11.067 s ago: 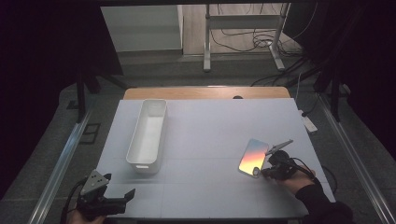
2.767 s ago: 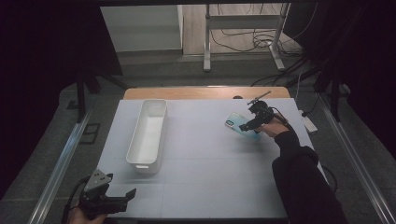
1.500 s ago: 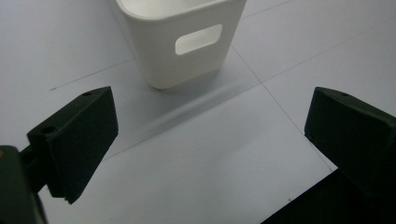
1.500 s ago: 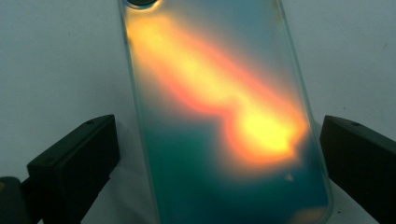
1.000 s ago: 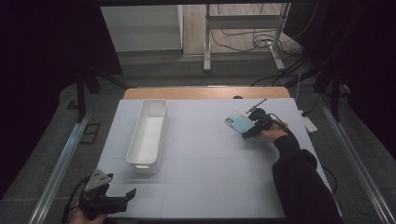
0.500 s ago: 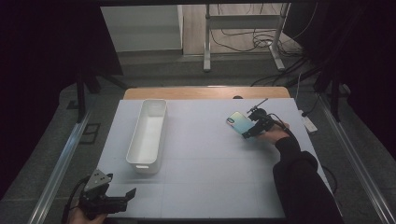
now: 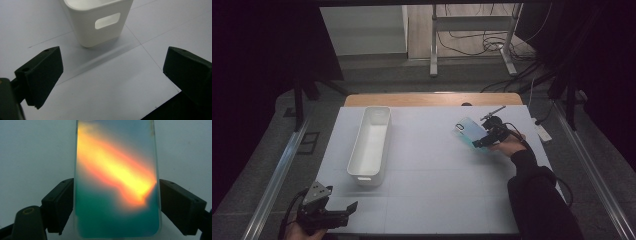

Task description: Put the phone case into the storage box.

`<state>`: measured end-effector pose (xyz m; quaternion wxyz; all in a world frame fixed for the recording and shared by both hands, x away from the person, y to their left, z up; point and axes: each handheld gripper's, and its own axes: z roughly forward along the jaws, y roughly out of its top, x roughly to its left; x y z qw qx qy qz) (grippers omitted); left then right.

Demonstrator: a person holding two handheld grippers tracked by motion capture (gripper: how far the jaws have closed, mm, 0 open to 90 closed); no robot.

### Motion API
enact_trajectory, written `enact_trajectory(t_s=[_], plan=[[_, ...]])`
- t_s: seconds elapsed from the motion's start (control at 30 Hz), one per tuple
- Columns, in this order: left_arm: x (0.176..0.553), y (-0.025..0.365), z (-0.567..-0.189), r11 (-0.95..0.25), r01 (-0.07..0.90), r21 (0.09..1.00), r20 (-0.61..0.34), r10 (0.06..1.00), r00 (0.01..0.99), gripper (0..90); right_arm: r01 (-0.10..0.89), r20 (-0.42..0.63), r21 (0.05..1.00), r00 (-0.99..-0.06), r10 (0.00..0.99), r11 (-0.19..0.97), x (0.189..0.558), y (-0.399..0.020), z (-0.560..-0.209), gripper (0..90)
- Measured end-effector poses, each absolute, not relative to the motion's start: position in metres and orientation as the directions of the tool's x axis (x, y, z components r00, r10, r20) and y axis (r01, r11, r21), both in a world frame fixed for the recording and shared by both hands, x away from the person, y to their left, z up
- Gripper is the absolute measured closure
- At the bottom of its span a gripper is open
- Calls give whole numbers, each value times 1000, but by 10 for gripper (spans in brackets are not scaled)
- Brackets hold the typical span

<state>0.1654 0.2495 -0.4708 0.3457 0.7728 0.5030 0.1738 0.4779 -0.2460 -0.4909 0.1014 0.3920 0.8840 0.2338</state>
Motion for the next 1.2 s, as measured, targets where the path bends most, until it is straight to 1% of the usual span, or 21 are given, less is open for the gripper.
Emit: enact_trajectory(t_s=[0.3, 0.4, 0.53, 0.7, 0.83, 0.97, 1.2], plan=[[165, 248, -471, -263, 658, 706, -67, 900, 431, 32, 632, 8, 526, -673, 740, 569, 467, -250, -486, 173], [166, 250, -471, -247, 665, 705, -87, 900, 427, 41, 624, 10, 538, -677, 736, 566, 463, -251, -484, 173], [166, 250, -471, -245, 667, 704, -88, 901, 424, 41, 617, 6, 545, -680, 733, 568, 459, -252, -481, 173], [166, 248, -470, -266, 659, 704, -70, 897, 436, 6, 605, 8, 563, -686, 728, 563, 452, -252, -477, 173], [166, 248, -470, -264, 659, 704, -66, 900, 430, 0, 600, 14, 573, -689, 725, 559, 448, -251, -475, 173], [167, 248, -471, -259, 669, 696, -76, 901, 428, 0, 589, 15, 586, -694, 720, 556, 442, -249, -472, 173], [167, 251, -470, -234, 680, 695, -119, 895, 430, 0, 568, 17, 604, -710, 704, 559, 430, -245, -467, 173]])
